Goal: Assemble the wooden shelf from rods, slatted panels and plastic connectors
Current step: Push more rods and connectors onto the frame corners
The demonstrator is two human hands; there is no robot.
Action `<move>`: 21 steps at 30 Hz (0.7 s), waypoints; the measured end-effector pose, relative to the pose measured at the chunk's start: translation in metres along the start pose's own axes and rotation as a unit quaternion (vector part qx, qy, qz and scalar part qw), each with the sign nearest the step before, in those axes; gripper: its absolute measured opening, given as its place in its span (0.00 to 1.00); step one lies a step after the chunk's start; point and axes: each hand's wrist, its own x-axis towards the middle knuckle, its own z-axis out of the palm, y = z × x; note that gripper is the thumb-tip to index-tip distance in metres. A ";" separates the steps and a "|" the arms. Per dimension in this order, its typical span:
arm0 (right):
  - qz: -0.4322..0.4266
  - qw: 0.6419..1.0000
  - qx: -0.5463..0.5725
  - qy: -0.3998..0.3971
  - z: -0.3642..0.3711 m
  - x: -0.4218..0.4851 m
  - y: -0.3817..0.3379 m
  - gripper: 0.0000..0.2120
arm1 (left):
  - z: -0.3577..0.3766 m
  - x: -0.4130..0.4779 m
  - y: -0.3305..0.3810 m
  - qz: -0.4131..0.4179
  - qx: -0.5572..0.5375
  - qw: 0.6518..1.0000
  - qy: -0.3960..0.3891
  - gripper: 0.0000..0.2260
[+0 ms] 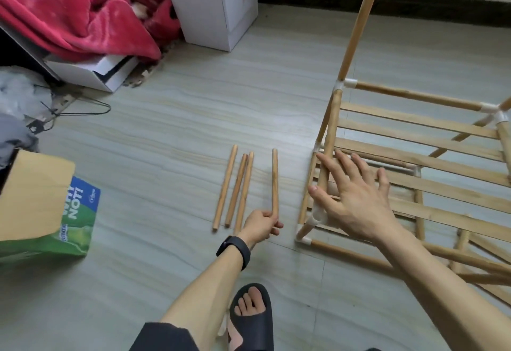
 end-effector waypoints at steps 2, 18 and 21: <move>0.004 1.000 -0.012 -0.003 -0.001 -0.004 -0.002 0.37 | -0.008 -0.028 0.012 0.036 -0.019 0.999 -0.005 0.12; 0.033 0.841 0.500 0.205 -0.097 -0.089 -0.024 0.29 | -0.018 -0.211 0.142 0.358 0.157 0.920 -0.015 0.05; 0.000 0.900 0.271 0.342 -0.112 -0.115 0.006 0.35 | 0.001 -0.219 0.162 0.359 0.221 0.905 -0.060 0.05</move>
